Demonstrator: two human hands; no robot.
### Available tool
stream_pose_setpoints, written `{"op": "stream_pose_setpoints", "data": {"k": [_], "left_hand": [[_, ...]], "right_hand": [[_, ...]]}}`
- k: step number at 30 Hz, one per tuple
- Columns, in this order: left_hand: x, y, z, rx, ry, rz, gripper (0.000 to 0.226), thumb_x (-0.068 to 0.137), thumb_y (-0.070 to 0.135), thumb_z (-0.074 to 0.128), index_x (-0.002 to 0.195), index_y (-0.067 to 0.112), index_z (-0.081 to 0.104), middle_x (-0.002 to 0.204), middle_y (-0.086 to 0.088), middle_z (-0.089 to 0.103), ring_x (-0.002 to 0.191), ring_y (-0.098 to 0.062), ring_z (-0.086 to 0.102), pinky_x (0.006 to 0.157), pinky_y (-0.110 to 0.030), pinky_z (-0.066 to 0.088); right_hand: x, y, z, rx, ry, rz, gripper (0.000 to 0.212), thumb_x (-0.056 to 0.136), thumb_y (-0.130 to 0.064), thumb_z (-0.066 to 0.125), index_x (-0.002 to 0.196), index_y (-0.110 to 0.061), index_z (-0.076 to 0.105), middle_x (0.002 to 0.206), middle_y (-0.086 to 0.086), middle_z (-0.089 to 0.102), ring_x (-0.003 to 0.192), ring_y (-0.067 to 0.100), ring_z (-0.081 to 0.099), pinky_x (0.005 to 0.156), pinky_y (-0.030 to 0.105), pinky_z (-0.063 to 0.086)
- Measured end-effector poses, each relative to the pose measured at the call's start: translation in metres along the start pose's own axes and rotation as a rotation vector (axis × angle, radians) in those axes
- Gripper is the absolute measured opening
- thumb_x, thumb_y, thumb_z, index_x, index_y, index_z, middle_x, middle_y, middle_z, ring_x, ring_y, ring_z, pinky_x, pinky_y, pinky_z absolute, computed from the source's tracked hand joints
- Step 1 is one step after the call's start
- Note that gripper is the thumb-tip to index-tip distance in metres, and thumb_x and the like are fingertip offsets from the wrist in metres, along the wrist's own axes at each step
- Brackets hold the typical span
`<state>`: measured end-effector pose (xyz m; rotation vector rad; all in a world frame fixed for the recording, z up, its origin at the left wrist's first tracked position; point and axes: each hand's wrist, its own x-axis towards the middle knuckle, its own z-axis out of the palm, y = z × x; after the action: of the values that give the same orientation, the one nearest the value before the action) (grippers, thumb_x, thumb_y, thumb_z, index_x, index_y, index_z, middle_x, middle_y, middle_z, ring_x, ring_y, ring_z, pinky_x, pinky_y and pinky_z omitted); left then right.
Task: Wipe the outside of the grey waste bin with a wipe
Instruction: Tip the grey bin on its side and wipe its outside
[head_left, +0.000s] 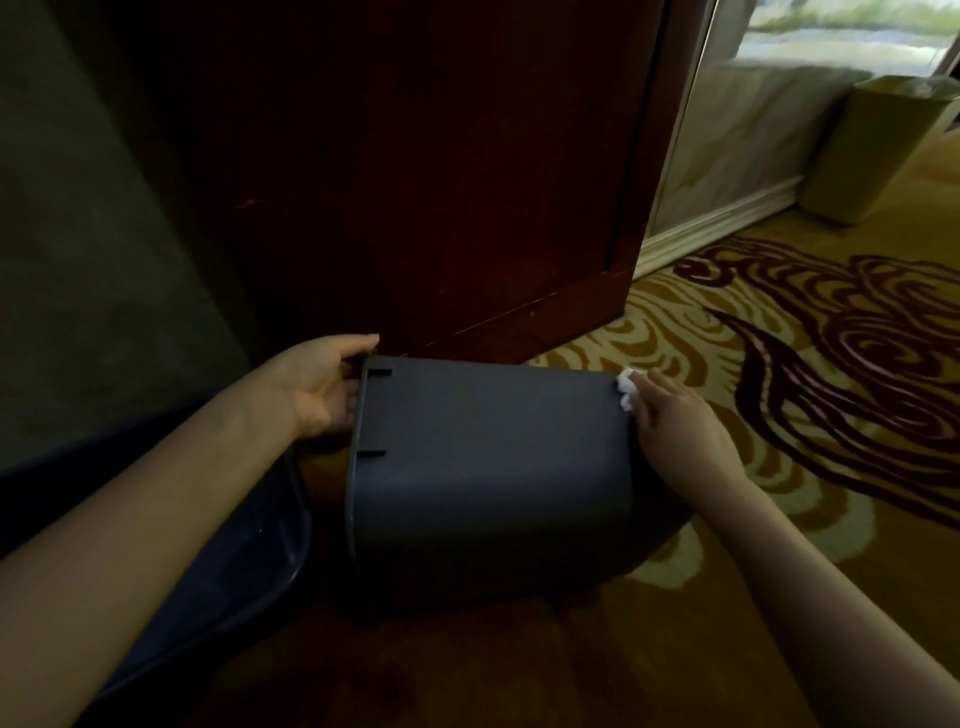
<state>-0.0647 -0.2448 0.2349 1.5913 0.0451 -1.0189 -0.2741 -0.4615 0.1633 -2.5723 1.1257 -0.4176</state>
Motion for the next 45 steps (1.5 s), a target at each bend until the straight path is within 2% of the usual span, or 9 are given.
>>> {"op": "stream_pose_setpoints", "data": {"k": [5,13,18,23,25,29,33,38,45], "left_hand": [[-0.002,0.009,0.018,-0.004,0.118,0.027,0.009,0.095,0.015,0.045,0.094,0.008,0.051,0.079,-0.007,0.053,0.068,-0.018,0.055,0.046,-0.032,0.053],[-0.024,-0.001,0.044,0.009,0.186,0.437,0.017,0.093,0.017,0.051,0.08,0.009,0.059,0.074,-0.004,0.06,0.066,-0.015,0.059,0.055,-0.027,0.049],[-0.022,-0.021,0.025,0.121,0.108,0.571,0.02,0.094,0.021,0.048,0.081,0.019,0.063,0.077,0.0,0.065,0.073,-0.013,0.063,0.061,-0.027,0.047],[-0.016,-0.048,0.002,0.125,0.025,0.506,0.018,0.094,0.022,0.046,0.089,0.019,0.063,0.084,0.0,0.068,0.076,-0.012,0.066,0.062,-0.025,0.049],[-0.016,-0.056,-0.008,0.133,-0.016,0.483,0.018,0.094,0.02,0.045,0.091,0.017,0.063,0.082,0.001,0.071,0.074,-0.011,0.069,0.058,-0.024,0.053],[-0.018,-0.072,-0.029,0.042,-0.179,0.354,0.023,0.08,0.017,0.054,0.1,0.011,0.064,0.09,-0.002,0.075,0.08,-0.013,0.072,0.058,-0.024,0.057],[-0.013,-0.083,-0.041,-0.043,-0.228,0.212,0.037,0.073,0.017,0.056,0.108,0.013,0.065,0.102,-0.01,0.075,0.088,-0.022,0.072,0.06,-0.031,0.059],[0.001,-0.1,-0.055,-0.095,-0.24,0.092,0.039,0.075,0.03,0.058,0.11,0.017,0.068,0.109,-0.011,0.073,0.095,-0.026,0.071,0.064,-0.038,0.059],[-0.005,-0.145,-0.069,-0.145,-0.492,-0.177,0.058,0.054,0.007,0.087,0.109,0.01,0.07,0.12,-0.018,0.066,0.107,-0.033,0.065,0.075,-0.042,0.057]], "right_hand": [[-0.006,0.003,-0.007,0.027,0.039,-0.034,0.038,0.096,-0.018,0.039,0.133,-0.018,0.046,0.136,0.005,0.051,0.124,0.023,0.046,0.099,0.034,0.038],[-0.008,0.023,-0.011,0.316,0.257,0.112,0.027,0.093,-0.018,0.047,0.117,-0.016,0.059,0.106,0.006,0.067,0.097,0.022,0.061,0.086,0.047,0.05],[-0.007,0.022,0.001,0.466,0.329,0.219,0.023,0.092,-0.017,0.049,0.111,-0.016,0.062,0.102,0.002,0.066,0.087,0.013,0.058,0.073,0.03,0.045],[-0.016,0.017,0.001,0.592,0.373,0.281,0.023,0.093,-0.017,0.047,0.11,-0.013,0.061,0.096,0.001,0.063,0.083,0.011,0.059,0.066,0.021,0.042],[-0.018,0.0,-0.005,0.489,0.431,0.142,0.022,0.092,-0.019,0.046,0.11,-0.017,0.06,0.097,-0.001,0.062,0.091,0.014,0.058,0.078,0.028,0.045],[-0.039,-0.066,0.003,0.448,0.213,-0.249,0.025,0.09,-0.025,0.045,0.113,-0.027,0.056,0.109,-0.009,0.06,0.102,0.001,0.049,0.084,0.01,0.031],[-0.067,-0.11,0.041,0.247,-0.001,-0.58,0.041,0.084,-0.021,0.057,0.125,-0.022,0.052,0.135,-0.002,0.053,0.123,0.015,0.043,0.101,0.03,0.032],[-0.076,-0.087,0.058,0.102,-0.045,-0.576,0.06,0.076,-0.028,0.062,0.132,-0.024,0.041,0.14,-0.002,0.048,0.128,0.017,0.039,0.101,0.034,0.028],[-0.082,-0.014,0.055,0.029,-0.049,-0.319,0.043,0.086,-0.029,0.052,0.129,-0.024,0.049,0.138,-0.005,0.05,0.126,0.015,0.041,0.103,0.035,0.038]]}}
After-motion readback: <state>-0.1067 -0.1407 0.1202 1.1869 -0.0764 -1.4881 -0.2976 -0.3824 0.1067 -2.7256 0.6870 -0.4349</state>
